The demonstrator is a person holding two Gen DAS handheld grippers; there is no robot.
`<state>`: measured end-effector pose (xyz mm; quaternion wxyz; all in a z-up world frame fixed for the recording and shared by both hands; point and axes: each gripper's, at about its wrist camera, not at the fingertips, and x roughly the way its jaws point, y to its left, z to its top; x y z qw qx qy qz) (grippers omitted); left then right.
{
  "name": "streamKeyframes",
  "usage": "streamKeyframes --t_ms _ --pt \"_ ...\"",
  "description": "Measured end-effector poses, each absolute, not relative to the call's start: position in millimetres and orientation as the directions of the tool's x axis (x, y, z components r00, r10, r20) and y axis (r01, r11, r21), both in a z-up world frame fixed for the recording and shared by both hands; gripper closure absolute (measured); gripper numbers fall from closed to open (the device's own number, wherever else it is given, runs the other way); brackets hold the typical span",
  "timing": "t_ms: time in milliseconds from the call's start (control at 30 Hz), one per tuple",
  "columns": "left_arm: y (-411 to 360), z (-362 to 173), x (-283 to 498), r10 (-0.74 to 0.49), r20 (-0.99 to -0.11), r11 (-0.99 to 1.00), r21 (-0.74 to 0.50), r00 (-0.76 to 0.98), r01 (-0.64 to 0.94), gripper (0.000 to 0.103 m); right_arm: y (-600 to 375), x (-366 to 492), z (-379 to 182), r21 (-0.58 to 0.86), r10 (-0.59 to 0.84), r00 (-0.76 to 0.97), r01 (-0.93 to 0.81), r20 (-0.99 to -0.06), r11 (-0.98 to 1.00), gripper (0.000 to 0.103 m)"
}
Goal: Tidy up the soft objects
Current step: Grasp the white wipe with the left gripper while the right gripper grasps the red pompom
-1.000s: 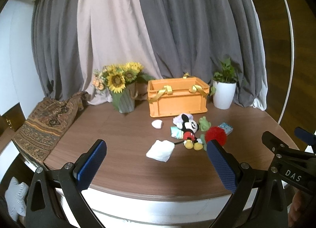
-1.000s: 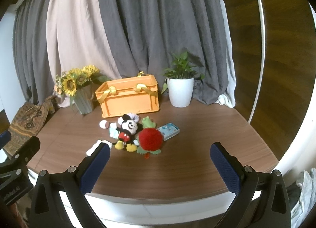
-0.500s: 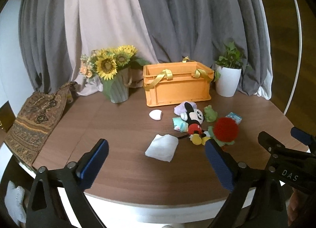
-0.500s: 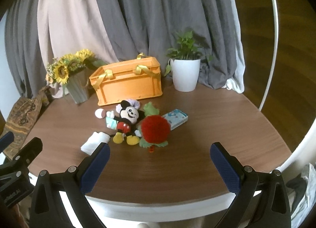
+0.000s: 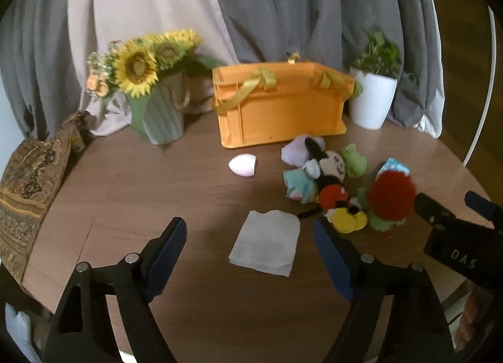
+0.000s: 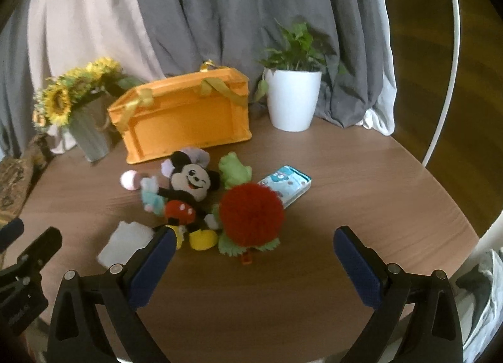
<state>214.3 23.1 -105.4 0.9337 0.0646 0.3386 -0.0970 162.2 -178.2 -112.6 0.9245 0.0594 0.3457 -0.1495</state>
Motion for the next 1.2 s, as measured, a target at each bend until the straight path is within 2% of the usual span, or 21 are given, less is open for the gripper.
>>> streamKeyframes --t_ms 100,233,433,533,967,1067,1133,1200 --pt "19 -118 227 -0.135 -0.652 0.971 0.063 0.746 0.231 0.025 -180 177 -125 -0.008 -0.247 0.698 0.327 -0.673 0.945 0.003" --pt "12 -136 244 -0.145 -0.679 0.971 0.041 0.72 0.234 0.032 -186 194 -141 -0.017 -0.243 0.683 0.319 -0.688 0.948 0.005" --pt "1 -163 265 -0.126 -0.72 0.977 0.028 0.682 0.211 0.035 -198 217 -160 -0.011 -0.218 0.663 0.301 -0.716 0.954 0.008" --pt "-5 -174 271 -0.12 -0.742 0.978 0.025 0.659 0.206 0.042 -203 225 -169 -0.001 -0.199 0.651 0.291 -0.733 0.957 0.011" --pt "-15 -201 293 -0.107 -0.785 0.979 0.023 0.611 0.201 0.047 -209 242 -194 0.021 -0.136 0.621 0.238 -0.772 0.971 0.028" --pt "-15 -201 294 -0.106 -0.782 0.979 0.026 0.614 0.201 0.049 -208 244 -196 0.018 -0.132 0.619 0.23 -0.775 0.973 0.034" --pt "-14 -201 294 -0.121 -0.781 0.977 0.014 0.613 0.211 0.063 -207 245 -197 0.016 -0.127 0.616 0.222 -0.778 0.975 0.038" --pt "-14 -200 294 -0.135 -0.778 0.975 0.006 0.613 0.222 0.076 -207 246 -199 0.02 -0.119 0.613 0.214 -0.781 0.977 0.046"
